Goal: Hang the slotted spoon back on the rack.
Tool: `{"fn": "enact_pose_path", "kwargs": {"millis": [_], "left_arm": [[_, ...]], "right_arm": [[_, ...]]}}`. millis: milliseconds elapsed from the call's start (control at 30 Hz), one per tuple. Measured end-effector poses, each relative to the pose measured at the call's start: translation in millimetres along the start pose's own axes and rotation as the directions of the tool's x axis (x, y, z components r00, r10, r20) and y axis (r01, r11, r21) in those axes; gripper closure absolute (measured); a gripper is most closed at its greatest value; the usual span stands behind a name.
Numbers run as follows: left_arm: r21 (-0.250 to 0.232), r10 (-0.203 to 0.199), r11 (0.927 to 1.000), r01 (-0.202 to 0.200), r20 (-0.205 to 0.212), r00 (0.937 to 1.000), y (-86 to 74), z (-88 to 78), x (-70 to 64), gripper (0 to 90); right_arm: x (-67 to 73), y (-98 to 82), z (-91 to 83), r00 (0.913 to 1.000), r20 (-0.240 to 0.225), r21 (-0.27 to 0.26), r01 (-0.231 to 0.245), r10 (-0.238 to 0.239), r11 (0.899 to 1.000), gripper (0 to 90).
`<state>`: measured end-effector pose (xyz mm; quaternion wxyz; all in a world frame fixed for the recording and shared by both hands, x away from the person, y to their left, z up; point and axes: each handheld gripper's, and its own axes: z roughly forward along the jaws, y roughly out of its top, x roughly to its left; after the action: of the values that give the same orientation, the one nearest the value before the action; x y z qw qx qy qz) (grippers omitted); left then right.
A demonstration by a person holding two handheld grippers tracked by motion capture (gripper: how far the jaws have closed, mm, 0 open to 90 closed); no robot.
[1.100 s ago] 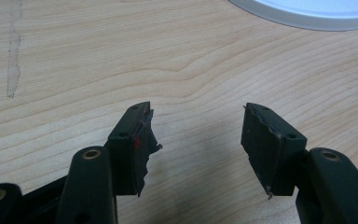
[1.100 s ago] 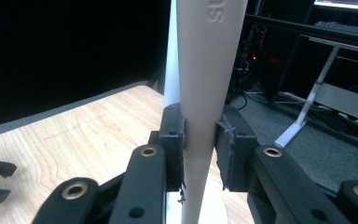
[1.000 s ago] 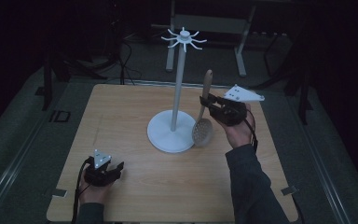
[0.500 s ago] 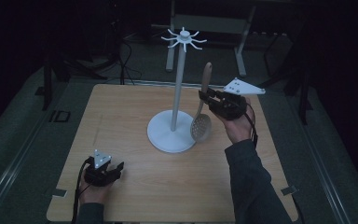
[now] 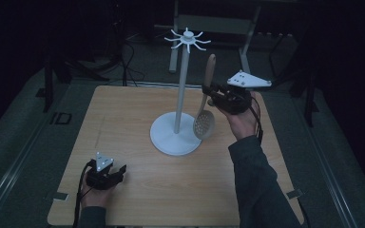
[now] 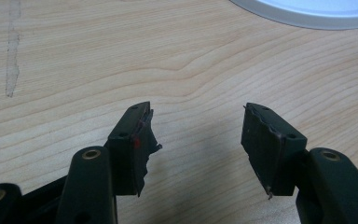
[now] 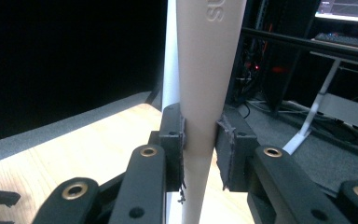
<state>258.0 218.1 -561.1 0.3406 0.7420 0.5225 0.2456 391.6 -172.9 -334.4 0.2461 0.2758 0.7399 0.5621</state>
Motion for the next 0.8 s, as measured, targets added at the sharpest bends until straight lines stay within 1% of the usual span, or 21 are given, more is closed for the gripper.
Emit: {"fn": "enact_pose_path", "kwargs": {"millis": [300, 533, 800], "left_arm": [[-0.003, -0.002, 1.0000, 0.002, 0.000, 1.0000, 0.0, -0.4, 0.0, 43.2], [-0.004, -0.003, 1.0000, 0.003, 0.000, 1.0000, 0.0, -0.7, 0.5, 43.2], [-0.005, -0.004, 1.0000, 0.004, -0.001, 1.0000, 0.1, -0.9, 0.6, 43.2]], "right_arm": [[0.6, 11.5, 4.2, 1.0000, -0.002, 0.004, 0.005, -0.005, 1.000, 73.6], [-0.6, 13.5, 9.4, 1.0000, 0.002, 0.016, -0.004, 0.004, 1.000, 73.7], [-0.4, 16.6, 12.8, 0.9999, -0.005, 0.017, -0.010, 0.010, 1.000, 73.6]]}}
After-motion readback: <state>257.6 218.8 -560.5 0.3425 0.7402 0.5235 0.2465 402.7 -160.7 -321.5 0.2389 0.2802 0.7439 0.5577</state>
